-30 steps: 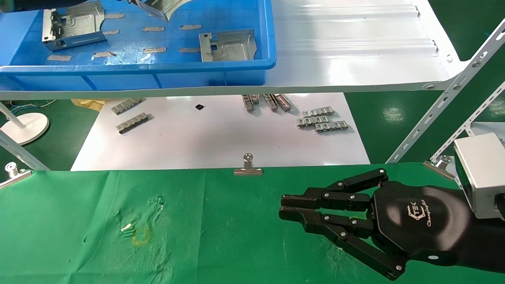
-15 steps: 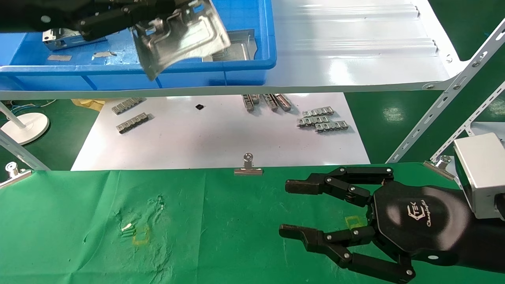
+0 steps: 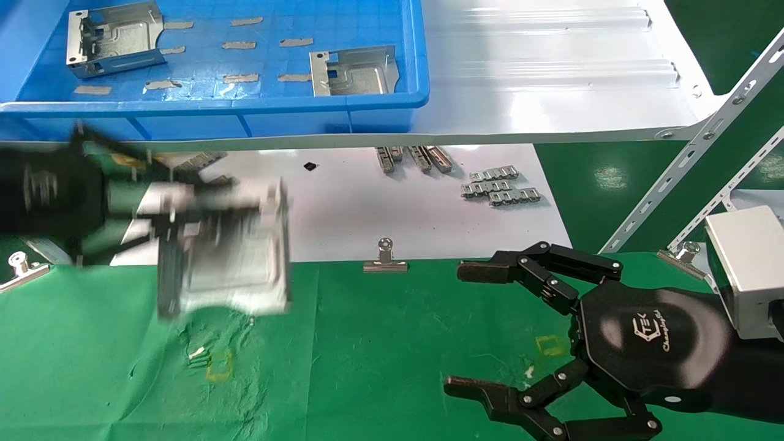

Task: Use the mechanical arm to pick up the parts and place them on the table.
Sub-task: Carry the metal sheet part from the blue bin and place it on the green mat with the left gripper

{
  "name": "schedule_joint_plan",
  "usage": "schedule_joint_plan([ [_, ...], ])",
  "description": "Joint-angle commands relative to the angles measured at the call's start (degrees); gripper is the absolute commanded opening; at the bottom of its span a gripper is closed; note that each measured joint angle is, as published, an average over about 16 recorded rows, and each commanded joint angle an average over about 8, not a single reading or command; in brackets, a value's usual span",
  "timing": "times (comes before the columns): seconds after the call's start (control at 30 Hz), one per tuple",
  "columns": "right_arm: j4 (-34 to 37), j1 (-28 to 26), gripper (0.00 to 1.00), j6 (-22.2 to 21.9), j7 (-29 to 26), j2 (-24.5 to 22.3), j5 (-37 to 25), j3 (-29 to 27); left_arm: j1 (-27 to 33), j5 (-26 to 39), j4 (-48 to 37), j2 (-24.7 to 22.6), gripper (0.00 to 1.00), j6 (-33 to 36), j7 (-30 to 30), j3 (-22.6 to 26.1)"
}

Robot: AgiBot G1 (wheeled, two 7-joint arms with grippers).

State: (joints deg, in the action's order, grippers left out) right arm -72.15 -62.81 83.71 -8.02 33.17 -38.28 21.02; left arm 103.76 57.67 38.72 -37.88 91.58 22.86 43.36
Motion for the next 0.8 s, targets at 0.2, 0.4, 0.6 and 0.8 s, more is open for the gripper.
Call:
schedule_joint_plan([
  [0.2, 0.0, 0.0, 1.0, 0.0, 0.0, 0.0, 0.0, 0.0, -2.78, 4.42, -3.04, 0.98, 0.0, -1.25, 9.62, 8.91],
  [0.4, 0.0, 0.0, 1.0, 0.0, 0.0, 0.0, 0.0, 0.01, -3.07, 8.47, -10.48, -2.4, 0.0, -1.51, 17.58, 12.24],
  [0.6, 0.0, 0.0, 1.0, 0.0, 0.0, 0.0, 0.01, 0.01, -3.39, 8.67, -16.24, -5.15, 0.0, -1.43, 21.87, 13.62],
  [0.8, 0.0, 0.0, 1.0, 0.0, 0.01, 0.0, 0.01, 0.01, -3.72, 7.68, -21.44, -7.31, 0.47, -1.79, 24.38, 13.94],
])
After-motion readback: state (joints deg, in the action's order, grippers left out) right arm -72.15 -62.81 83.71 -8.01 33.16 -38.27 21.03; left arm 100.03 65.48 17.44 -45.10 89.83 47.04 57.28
